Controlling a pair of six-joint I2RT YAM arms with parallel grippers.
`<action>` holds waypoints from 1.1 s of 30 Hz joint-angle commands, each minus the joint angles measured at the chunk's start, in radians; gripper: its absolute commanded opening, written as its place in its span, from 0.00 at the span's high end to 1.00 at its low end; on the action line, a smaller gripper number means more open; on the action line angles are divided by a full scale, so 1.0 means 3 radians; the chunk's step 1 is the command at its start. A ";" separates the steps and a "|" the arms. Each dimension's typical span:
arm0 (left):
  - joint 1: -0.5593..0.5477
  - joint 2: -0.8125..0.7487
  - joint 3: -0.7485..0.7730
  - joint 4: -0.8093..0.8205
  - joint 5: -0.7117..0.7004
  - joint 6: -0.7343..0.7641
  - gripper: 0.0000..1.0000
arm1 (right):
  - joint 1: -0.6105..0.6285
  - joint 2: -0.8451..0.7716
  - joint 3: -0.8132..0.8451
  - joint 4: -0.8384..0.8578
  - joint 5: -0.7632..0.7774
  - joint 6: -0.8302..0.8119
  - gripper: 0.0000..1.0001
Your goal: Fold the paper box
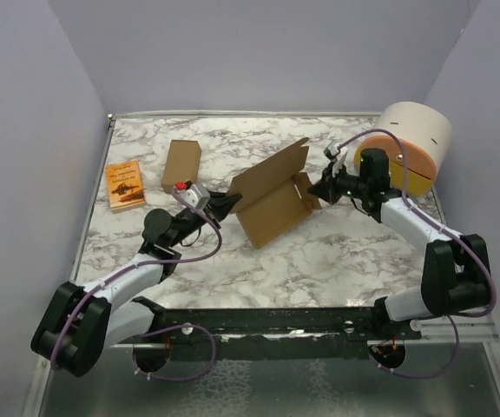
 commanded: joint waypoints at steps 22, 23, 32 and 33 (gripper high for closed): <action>-0.0139 0.0388 -0.0136 -0.0152 -0.0439 0.0073 1.00 | 0.0552 0.0443 0.0121 -0.0012 0.0503 0.0415 0.91; -0.0139 0.0383 -0.0137 -0.0166 -0.0444 0.0078 1.00 | 0.0552 0.0435 0.0118 -0.0012 0.0478 0.0421 0.90; -0.0139 0.0356 -0.0136 -0.0220 -0.0471 0.0107 1.00 | 0.0534 0.0439 0.0103 -0.0024 0.0053 0.0527 0.69; -0.0139 0.0356 -0.0134 -0.0225 -0.0471 0.0110 1.00 | 0.0525 0.0454 0.0109 -0.0023 -0.0017 0.0539 0.69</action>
